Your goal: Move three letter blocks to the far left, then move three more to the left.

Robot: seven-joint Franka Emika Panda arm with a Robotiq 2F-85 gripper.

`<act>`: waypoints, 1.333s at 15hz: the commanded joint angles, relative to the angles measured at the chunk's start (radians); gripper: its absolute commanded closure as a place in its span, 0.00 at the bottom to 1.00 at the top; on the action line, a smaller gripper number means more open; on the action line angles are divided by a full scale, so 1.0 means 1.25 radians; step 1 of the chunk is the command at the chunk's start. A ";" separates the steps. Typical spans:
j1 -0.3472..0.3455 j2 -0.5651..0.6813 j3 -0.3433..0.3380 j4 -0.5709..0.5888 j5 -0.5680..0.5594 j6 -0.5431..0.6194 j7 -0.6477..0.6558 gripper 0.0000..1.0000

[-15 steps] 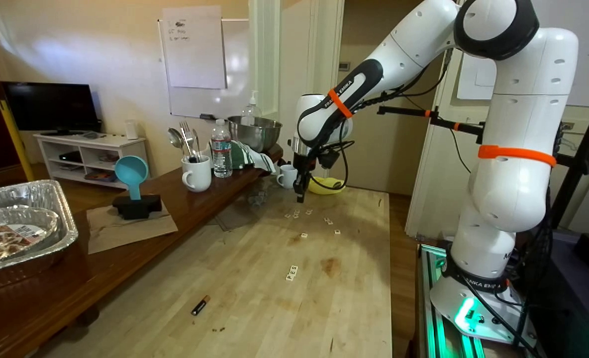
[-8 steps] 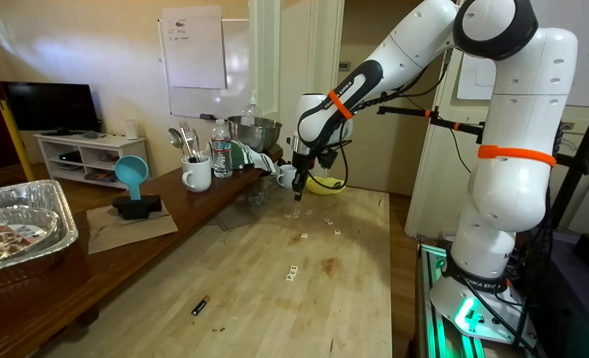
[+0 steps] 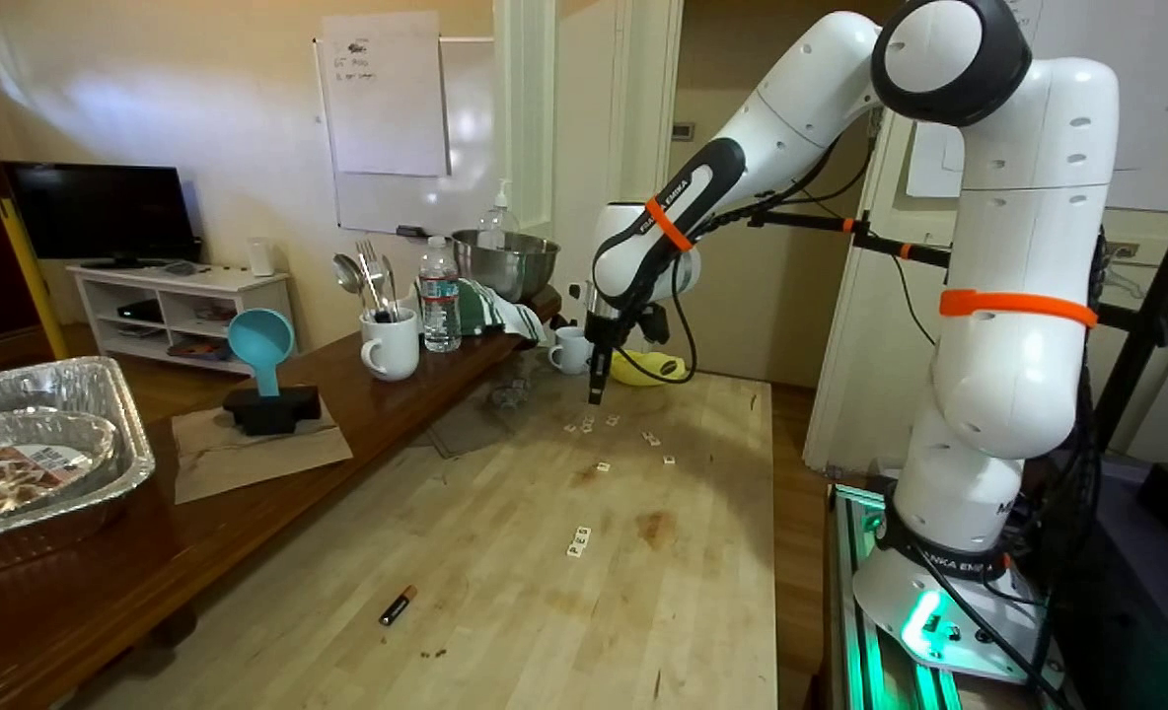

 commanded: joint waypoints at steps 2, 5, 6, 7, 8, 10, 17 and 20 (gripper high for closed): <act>-0.040 0.044 0.020 0.005 0.053 0.061 -0.158 1.00; -0.062 0.062 0.038 0.004 0.104 0.100 -0.245 1.00; -0.069 0.069 0.045 0.003 0.119 0.112 -0.269 1.00; -0.075 0.075 0.051 0.003 0.133 0.117 -0.291 1.00; -0.081 0.083 0.057 0.002 0.144 0.123 -0.311 1.00; -0.092 0.098 0.067 0.003 0.156 0.138 -0.340 1.00; -0.136 0.145 0.107 0.013 0.175 0.198 -0.388 1.00; -0.155 0.160 0.131 0.016 0.175 0.222 -0.389 1.00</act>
